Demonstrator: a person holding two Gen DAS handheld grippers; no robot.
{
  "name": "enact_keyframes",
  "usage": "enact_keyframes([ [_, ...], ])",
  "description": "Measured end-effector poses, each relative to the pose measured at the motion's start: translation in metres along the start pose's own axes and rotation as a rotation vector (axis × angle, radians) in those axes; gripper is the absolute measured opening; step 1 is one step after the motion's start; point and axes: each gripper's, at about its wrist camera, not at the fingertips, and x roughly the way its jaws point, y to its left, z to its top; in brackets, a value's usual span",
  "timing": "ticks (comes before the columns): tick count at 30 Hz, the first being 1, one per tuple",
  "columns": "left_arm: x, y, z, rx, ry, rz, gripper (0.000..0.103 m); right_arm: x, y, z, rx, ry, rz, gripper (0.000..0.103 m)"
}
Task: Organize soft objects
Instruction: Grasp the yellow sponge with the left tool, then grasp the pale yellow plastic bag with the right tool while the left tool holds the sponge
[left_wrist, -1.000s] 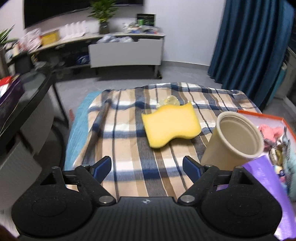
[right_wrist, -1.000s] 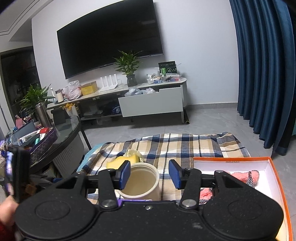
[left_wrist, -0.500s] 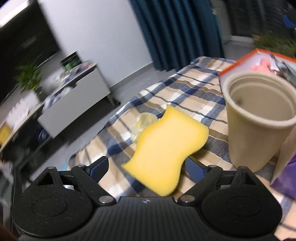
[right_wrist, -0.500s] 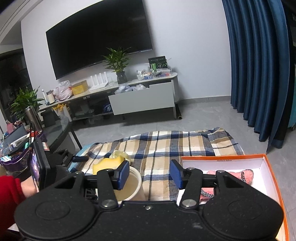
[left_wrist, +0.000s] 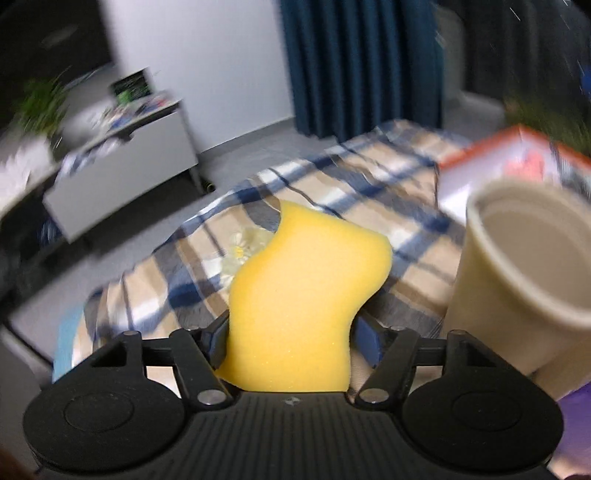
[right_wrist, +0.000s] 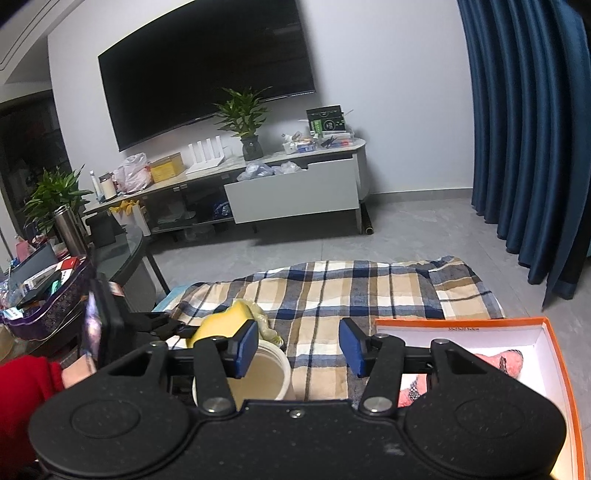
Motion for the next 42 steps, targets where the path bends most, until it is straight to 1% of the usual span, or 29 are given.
enact_keyframes([
  [4, -0.037, 0.012, -0.007, -0.185, -0.020, 0.024, 0.066, 0.010, 0.007, 0.005, -0.027, 0.037, 0.040, 0.060],
  [8, -0.075, 0.022, -0.019, -0.382, -0.025, 0.126, 0.065, 0.033, 0.021, 0.013, -0.069, 0.101, 0.097, 0.060],
  [9, -0.084, 0.024, -0.022, -0.421, -0.025, 0.151, 0.065, 0.040, 0.025, 0.015, -0.082, 0.120, 0.113, 0.060],
  [11, -0.095, 0.025, -0.028, -0.467, -0.025, 0.190, 0.065, 0.055, 0.034, 0.022, -0.101, 0.157, 0.137, 0.060],
  [13, -0.101, 0.027, -0.031, -0.495, -0.017, 0.234, 0.065, 0.075, 0.045, 0.032, -0.132, 0.201, 0.147, 0.062],
  [15, -0.099, 0.028, -0.031, -0.509, -0.017, 0.261, 0.065, 0.095, 0.053, 0.039, -0.142, 0.252, 0.163, 0.068],
  [17, -0.098, 0.033, -0.032, -0.521, -0.029, 0.261, 0.065, 0.117, 0.057, 0.046, -0.137, 0.302, 0.169, 0.069],
  [18, -0.095, 0.034, -0.033, -0.522, -0.034, 0.266, 0.065, 0.131, 0.059, 0.050, -0.145, 0.338, 0.167, 0.071],
  [19, -0.092, 0.034, -0.035, -0.524, -0.032, 0.269, 0.065, 0.145, 0.063, 0.054, -0.162, 0.377, 0.163, 0.071],
  [20, -0.089, 0.036, -0.036, -0.533, -0.024, 0.263, 0.065, 0.154, 0.065, 0.055, -0.180, 0.390, 0.148, 0.071],
  [21, -0.090, 0.039, -0.037, -0.551, -0.016, 0.253, 0.065, 0.166, 0.068, 0.057, -0.213, 0.406, 0.127, 0.073],
  [22, -0.090, 0.042, -0.037, -0.577, -0.012, 0.237, 0.065, 0.178, 0.071, 0.058, -0.241, 0.436, 0.117, 0.077],
  [24, -0.090, 0.047, -0.037, -0.608, -0.021, 0.215, 0.066, 0.209, 0.068, 0.058, -0.229, 0.540, 0.123, 0.078],
  [28, -0.092, 0.048, -0.034, -0.607, -0.031, 0.235, 0.066, 0.259, 0.058, 0.051, -0.177, 0.678, 0.098, 0.078],
  [30, -0.092, 0.047, -0.034, -0.606, -0.034, 0.240, 0.066, 0.276, 0.057, 0.046, -0.175, 0.731, 0.070, 0.079],
  [33, -0.092, 0.049, -0.034, -0.614, -0.044, 0.243, 0.066, 0.288, 0.061, 0.036, -0.191, 0.774, 0.100, 0.079],
  [34, -0.091, 0.049, -0.034, -0.618, -0.046, 0.244, 0.066, 0.290, 0.063, 0.035, -0.194, 0.775, 0.103, 0.069],
  [35, -0.091, 0.049, -0.033, -0.619, -0.048, 0.246, 0.066, 0.288, 0.065, 0.036, -0.199, 0.758, 0.098, 0.061],
  [36, -0.090, 0.048, -0.034, -0.618, -0.046, 0.249, 0.066, 0.288, 0.068, 0.036, -0.211, 0.762, 0.097, 0.039],
  [37, -0.089, 0.047, -0.034, -0.616, -0.044, 0.251, 0.066, 0.289, 0.071, 0.036, -0.234, 0.773, 0.091, 0.026],
  [38, -0.089, 0.046, -0.034, -0.612, -0.042, 0.253, 0.066, 0.285, 0.075, 0.036, -0.271, 0.764, 0.080, 0.025],
  [39, -0.088, 0.047, -0.035, -0.611, -0.041, 0.256, 0.066, 0.282, 0.078, 0.036, -0.294, 0.748, 0.076, 0.021],
  [42, -0.090, 0.046, -0.035, -0.610, -0.043, 0.270, 0.065, 0.263, 0.078, 0.046, -0.290, 0.674, 0.102, 0.020],
])
